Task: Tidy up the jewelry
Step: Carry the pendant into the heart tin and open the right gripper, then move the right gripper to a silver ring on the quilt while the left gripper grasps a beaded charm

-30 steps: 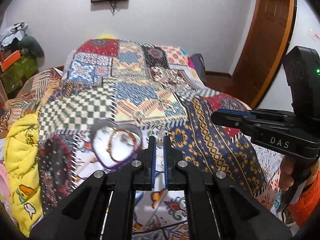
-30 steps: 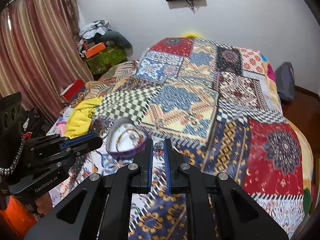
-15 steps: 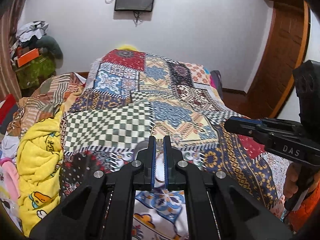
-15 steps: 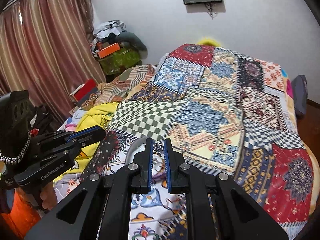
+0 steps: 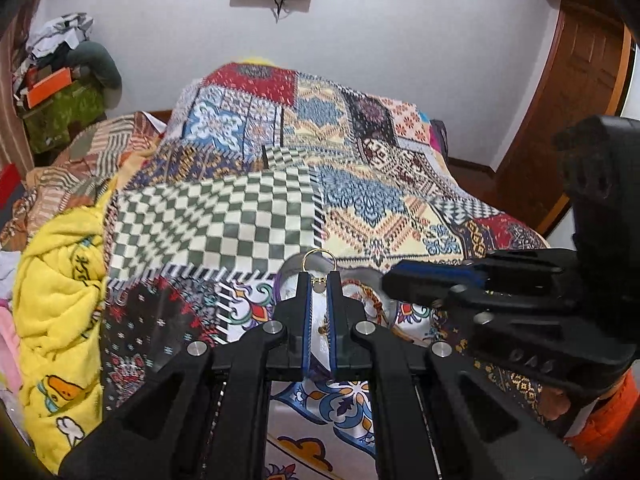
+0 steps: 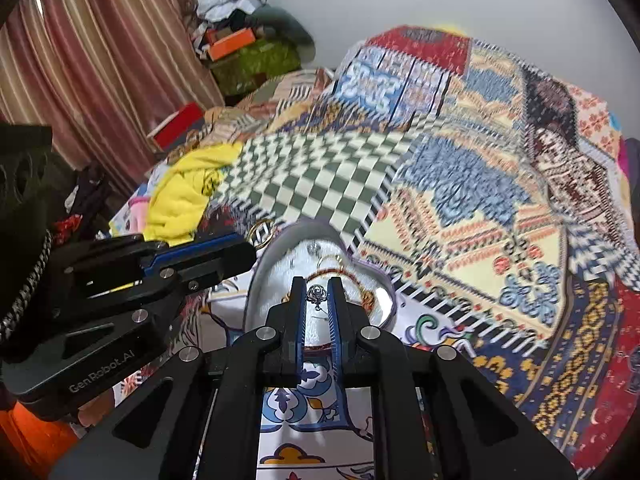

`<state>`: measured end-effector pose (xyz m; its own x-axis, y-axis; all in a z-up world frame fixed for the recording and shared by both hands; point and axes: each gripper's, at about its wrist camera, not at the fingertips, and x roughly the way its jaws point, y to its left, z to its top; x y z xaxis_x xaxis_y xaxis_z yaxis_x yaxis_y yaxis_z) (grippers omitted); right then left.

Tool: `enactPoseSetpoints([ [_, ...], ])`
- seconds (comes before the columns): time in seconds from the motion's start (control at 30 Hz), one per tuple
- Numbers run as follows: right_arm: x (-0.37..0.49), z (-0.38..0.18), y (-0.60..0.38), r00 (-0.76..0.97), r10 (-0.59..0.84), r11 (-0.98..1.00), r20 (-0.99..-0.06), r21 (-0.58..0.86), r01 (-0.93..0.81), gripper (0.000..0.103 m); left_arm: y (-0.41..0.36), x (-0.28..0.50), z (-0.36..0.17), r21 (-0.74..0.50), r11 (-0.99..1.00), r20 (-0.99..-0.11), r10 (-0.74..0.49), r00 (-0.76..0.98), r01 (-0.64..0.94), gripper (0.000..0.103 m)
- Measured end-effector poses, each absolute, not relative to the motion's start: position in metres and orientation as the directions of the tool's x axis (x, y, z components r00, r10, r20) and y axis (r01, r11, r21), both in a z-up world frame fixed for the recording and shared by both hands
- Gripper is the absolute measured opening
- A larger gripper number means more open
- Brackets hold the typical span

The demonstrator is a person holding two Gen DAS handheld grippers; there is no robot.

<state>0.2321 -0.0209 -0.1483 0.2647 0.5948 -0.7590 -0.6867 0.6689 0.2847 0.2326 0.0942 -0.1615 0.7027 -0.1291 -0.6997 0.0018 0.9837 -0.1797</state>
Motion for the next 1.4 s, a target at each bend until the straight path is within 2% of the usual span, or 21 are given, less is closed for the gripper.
enactPoseSetpoints([
  [0.67,0.223,-0.168,-0.006,0.202,0.550,0.638,-0.811,0.251,-0.728,0.010,0.095,0.248,-0.179,-0.185,0.983,-0.743,-0.151,0.653,0.016,0.005],
  [0.7,0.222,-0.166,-0.006,0.208,0.544,0.640,-0.813,0.241,-0.729,0.011,0.096,0.247,-0.178,-0.187,0.982,-0.741,-0.150,0.655,0.013,0.005],
  [0.83,0.219,-0.156,-0.010,0.242,0.542,0.653,-0.805,0.222,-0.724,0.028,0.103,0.241,-0.167,-0.195,0.981,-0.728,-0.138,0.671,-0.010,0.006],
  [0.87,0.218,-0.153,-0.011,0.251,0.545,0.656,-0.800,0.221,-0.722,0.029,0.105,0.239,-0.163,-0.193,0.981,-0.724,-0.130,0.677,-0.019,0.006],
  [1.07,0.212,-0.122,-0.036,0.339,0.551,0.699,-0.763,0.199,-0.687,0.029,0.109,0.223,-0.145,-0.167,0.985,-0.710,-0.094,0.698,-0.037,0.014],
  [1.2,0.207,-0.104,-0.056,0.389,0.546,0.728,-0.742,0.190,-0.658,0.029,0.103,0.210,-0.135,-0.157,0.987,-0.699,-0.089,0.709,-0.030,0.025],
  [1.4,0.197,-0.094,-0.088,0.440,0.516,0.771,-0.735,0.175,-0.612,0.029,0.086,0.194,-0.125,-0.148,0.989,-0.695,-0.106,0.711,0.003,0.026],
])
